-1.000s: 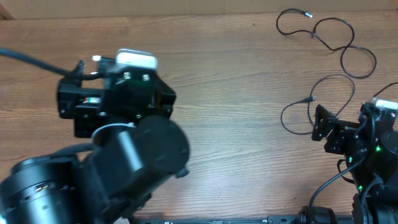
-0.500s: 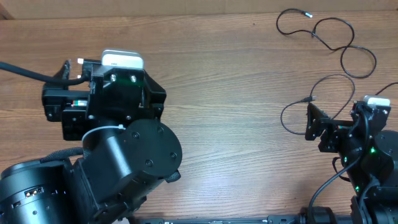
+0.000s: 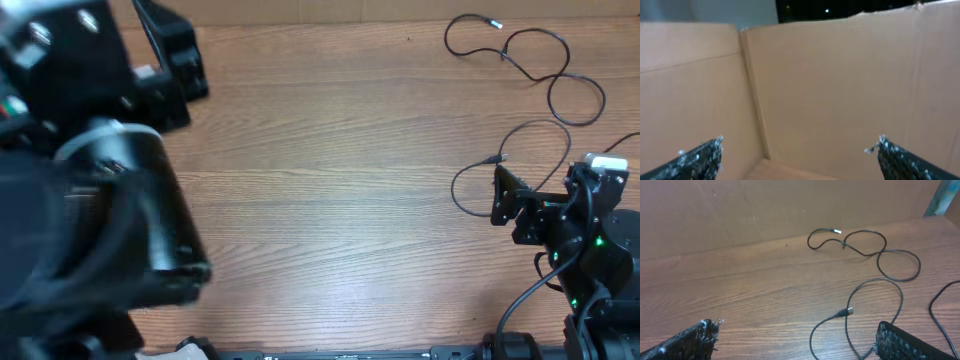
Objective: Untangle cables
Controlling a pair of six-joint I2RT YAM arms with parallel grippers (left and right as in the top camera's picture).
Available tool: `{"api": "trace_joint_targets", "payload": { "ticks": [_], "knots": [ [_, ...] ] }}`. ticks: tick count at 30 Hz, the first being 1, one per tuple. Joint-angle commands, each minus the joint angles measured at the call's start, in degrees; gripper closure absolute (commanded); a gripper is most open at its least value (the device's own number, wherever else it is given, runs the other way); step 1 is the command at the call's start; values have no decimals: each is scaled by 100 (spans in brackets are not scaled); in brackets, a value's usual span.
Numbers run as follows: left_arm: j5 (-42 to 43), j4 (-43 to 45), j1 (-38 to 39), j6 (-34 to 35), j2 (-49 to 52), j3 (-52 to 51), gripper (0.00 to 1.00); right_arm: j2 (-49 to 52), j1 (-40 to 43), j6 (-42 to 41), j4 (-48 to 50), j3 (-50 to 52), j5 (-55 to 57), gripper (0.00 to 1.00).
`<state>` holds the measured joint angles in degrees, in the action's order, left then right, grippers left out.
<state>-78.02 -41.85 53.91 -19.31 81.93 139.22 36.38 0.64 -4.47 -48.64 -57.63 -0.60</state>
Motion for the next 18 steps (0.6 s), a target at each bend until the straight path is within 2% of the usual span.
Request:
{"api": "trace_joint_targets", "payload": {
  "ticks": [1, 5, 8, 9, 13, 18],
  "knots": [
    [1934, 1005, -396, -1672, -46, 44, 0, -24, -22, -26, 31, 20, 31, 0],
    [3458, 1117, -566, -2199, -17, 44, 0, -24, -22, -24, 28, 20, 33, 0],
    [4607, 299, -691, -3023, 17, 17, 0, -22, -22, -24, 31, 20, 35, 0],
    [5219, 26, -839, -3447, -28, -149, 0, -20, -22, -24, 31, 20, 33, 0],
    [5890, -83, -1528, -3018, -398, -1027, 0, 76, -22, 144, -4, 20, 31, 0],
    [6218, 269, -2771, -2540, -1445, -3134, 0, 494, -22, 387, -162, 20, 17, 0]
  ]
}}
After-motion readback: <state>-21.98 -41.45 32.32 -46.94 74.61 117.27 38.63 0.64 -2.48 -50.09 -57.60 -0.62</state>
